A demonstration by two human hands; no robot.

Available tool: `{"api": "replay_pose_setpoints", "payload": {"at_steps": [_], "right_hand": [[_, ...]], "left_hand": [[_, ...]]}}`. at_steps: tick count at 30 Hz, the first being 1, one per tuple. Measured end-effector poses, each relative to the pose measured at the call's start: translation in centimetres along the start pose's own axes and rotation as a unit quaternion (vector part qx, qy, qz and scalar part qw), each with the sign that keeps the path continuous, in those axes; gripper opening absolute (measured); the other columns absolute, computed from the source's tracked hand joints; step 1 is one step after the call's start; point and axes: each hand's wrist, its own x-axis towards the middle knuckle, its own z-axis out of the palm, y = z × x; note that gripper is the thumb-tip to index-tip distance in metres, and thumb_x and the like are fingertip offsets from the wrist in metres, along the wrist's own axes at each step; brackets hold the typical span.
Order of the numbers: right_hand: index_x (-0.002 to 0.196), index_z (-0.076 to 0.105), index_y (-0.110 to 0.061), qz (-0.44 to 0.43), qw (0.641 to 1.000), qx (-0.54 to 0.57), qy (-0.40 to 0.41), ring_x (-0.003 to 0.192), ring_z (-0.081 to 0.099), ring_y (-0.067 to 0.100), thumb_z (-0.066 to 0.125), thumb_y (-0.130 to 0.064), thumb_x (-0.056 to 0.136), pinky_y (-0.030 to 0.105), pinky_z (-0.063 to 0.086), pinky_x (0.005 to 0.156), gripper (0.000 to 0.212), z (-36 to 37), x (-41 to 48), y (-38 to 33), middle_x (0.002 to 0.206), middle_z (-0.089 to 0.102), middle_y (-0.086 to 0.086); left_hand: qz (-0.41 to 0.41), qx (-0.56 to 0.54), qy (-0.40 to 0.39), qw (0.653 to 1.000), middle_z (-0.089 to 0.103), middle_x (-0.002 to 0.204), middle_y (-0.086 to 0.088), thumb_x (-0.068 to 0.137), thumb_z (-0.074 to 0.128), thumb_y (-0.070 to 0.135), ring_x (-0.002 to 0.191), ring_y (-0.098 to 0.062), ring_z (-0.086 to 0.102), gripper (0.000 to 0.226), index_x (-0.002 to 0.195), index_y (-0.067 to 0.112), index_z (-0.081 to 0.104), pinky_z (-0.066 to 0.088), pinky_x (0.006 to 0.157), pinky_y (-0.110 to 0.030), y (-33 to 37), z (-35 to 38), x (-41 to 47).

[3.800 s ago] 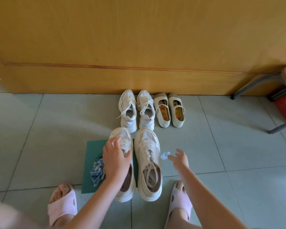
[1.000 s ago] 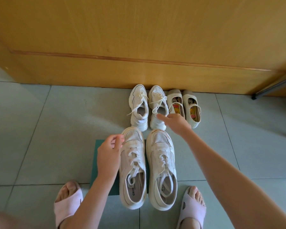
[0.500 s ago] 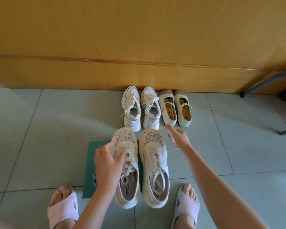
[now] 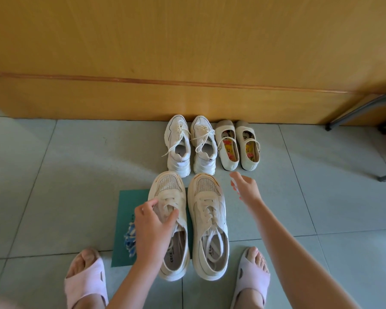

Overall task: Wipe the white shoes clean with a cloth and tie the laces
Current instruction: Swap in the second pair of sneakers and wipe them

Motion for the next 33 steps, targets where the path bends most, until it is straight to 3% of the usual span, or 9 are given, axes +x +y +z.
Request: {"api": "replay_pose_setpoints", "payload": {"at_steps": [3,7,10,15,18,20,23,27,33], "right_hand": [[0.075,0.055,-0.012,0.018,1.0,-0.002,-0.017,0.068,0.046,0.014,0.047,-0.054,0.089,0.029,0.038,0.064,0.045,0.0,0.3,-0.9,0.069,0.049,-0.002],[0.062,0.047,-0.014,0.008,0.998,-0.058,-0.012,0.06,0.037,0.017,0.05,-0.051,0.082,0.03,0.033,0.062,0.041,0.4,1.2,-2.1,0.063,0.043,-0.001],[0.067,0.044,-0.013,-0.031,0.997,-0.064,-0.01,0.058,0.032,0.017,0.048,-0.05,0.08,0.031,0.03,0.062,0.039,0.7,1.5,-3.1,0.064,0.039,0.002],[0.062,0.052,-0.016,-0.02,0.99,-0.121,-0.068,0.054,0.037,0.012,0.05,-0.053,0.086,0.026,0.031,0.056,0.045,1.2,2.1,-4.7,0.058,0.042,-0.005],[0.063,0.051,-0.013,-0.026,0.978,-0.202,-0.041,0.052,0.036,0.015,0.046,-0.053,0.085,0.029,0.03,0.059,0.046,1.3,2.5,-5.0,0.057,0.04,-0.002],[0.059,0.048,-0.015,-0.041,0.983,-0.177,-0.038,0.051,0.035,0.015,0.046,-0.051,0.085,0.03,0.03,0.061,0.045,1.4,2.7,-5.3,0.056,0.041,-0.002],[0.059,0.047,-0.02,-0.06,0.986,-0.14,-0.073,0.052,0.037,0.013,0.05,-0.055,0.087,0.028,0.032,0.059,0.045,1.8,2.6,-6.2,0.06,0.045,-0.004],[0.074,0.059,-0.011,-0.091,0.977,-0.161,-0.11,0.06,0.041,0.015,0.05,-0.059,0.085,0.028,0.033,0.059,0.05,3.2,2.4,-7.6,0.074,0.052,0.005],[0.07,0.058,-0.013,-0.118,0.947,-0.231,-0.191,0.07,0.05,0.017,0.056,-0.055,0.084,0.027,0.038,0.069,0.044,7.8,1.6,-11.2,0.071,0.056,0.0]], "left_hand": [[-0.001,-0.002,-0.002,1.0,0.041,0.127,-0.005,0.079,0.07,0.041,0.099,-0.015,0.048,0.059,0.126,0.015,0.045,0.04,0.074,-0.023,0.0,0.1,0.0],[-0.003,-0.007,-0.01,1.0,0.04,0.127,-0.005,0.08,0.068,0.04,0.099,-0.013,0.045,0.058,0.126,0.015,0.044,0.039,0.078,-0.024,0.0,0.0,0.0],[-0.006,-0.011,-0.009,1.0,0.04,0.124,-0.004,0.08,0.068,0.041,0.097,-0.014,0.048,0.056,0.124,0.016,0.045,0.042,0.077,-0.024,0.0,-0.1,0.0],[-0.012,-0.016,-0.008,1.0,0.037,0.114,0.001,0.078,0.068,0.042,0.095,-0.017,0.054,0.054,0.12,0.017,0.045,0.052,0.081,-0.033,-0.2,0.0,0.1],[-0.008,-0.015,-0.001,1.0,0.036,0.112,0.004,0.079,0.068,0.042,0.096,-0.015,0.052,0.053,0.119,0.017,0.046,0.049,0.082,-0.031,-0.2,0.0,0.1],[-0.001,-0.016,0.003,1.0,0.034,0.111,0.006,0.079,0.068,0.042,0.097,-0.015,0.051,0.053,0.12,0.017,0.046,0.048,0.082,-0.028,-0.2,0.1,0.0],[0.003,-0.013,0.005,1.0,0.035,0.11,0.006,0.08,0.067,0.043,0.096,-0.014,0.052,0.054,0.121,0.016,0.046,0.047,0.08,-0.026,-0.2,0.1,0.0],[-0.002,-0.013,0.014,1.0,0.037,0.11,0.006,0.079,0.068,0.044,0.096,-0.013,0.051,0.054,0.119,0.016,0.046,0.049,0.078,-0.028,-0.3,0.0,0.0],[-0.013,-0.017,0.025,0.999,0.043,0.109,0.006,0.078,0.067,0.048,0.097,-0.011,0.047,0.053,0.117,0.018,0.047,0.045,0.079,-0.026,-0.4,0.1,0.0]]}}
